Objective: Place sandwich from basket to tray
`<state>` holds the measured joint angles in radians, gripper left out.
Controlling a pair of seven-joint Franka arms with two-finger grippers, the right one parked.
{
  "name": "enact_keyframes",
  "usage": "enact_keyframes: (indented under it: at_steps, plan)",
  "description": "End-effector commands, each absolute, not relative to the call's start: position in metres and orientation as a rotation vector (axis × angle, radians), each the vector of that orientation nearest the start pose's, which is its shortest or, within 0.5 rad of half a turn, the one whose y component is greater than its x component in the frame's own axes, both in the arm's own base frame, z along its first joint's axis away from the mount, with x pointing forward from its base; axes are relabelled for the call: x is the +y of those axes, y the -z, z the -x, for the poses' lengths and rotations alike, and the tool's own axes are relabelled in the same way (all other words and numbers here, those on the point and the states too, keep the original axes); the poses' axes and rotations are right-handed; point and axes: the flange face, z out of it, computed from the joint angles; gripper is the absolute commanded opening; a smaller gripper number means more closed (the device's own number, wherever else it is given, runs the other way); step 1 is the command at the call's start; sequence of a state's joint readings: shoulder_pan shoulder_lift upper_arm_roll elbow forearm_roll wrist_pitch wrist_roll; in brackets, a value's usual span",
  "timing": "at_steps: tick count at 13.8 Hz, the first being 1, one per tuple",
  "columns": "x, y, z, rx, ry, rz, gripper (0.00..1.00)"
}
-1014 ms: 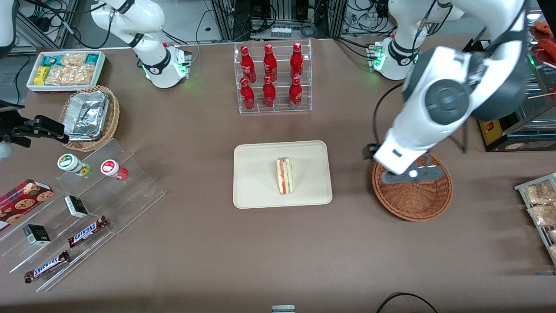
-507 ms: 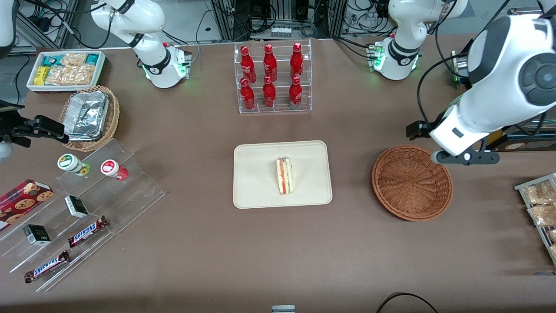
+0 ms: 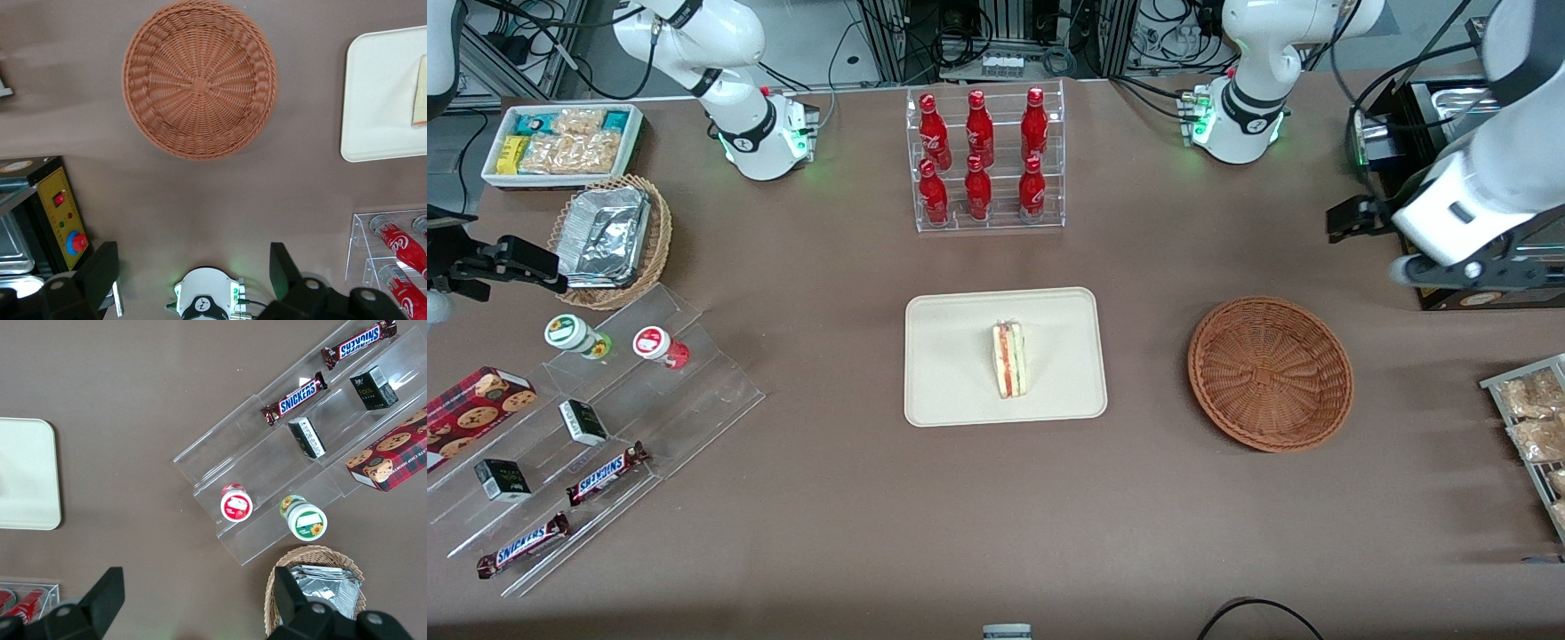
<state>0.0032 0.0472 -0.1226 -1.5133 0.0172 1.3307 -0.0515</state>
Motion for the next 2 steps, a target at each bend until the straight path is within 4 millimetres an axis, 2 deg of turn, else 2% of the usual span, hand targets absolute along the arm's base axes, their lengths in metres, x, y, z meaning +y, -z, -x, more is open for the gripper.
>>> enact_keyframes:
  at_steps: [1, 2]
  plan:
    - [-0.0463, -0.6199, -0.5296, 0.084, -0.368, 3.105, 1.0]
    - [-0.0413, -0.6216, -0.5287, 0.069, -0.372, 3.104, 1.0]
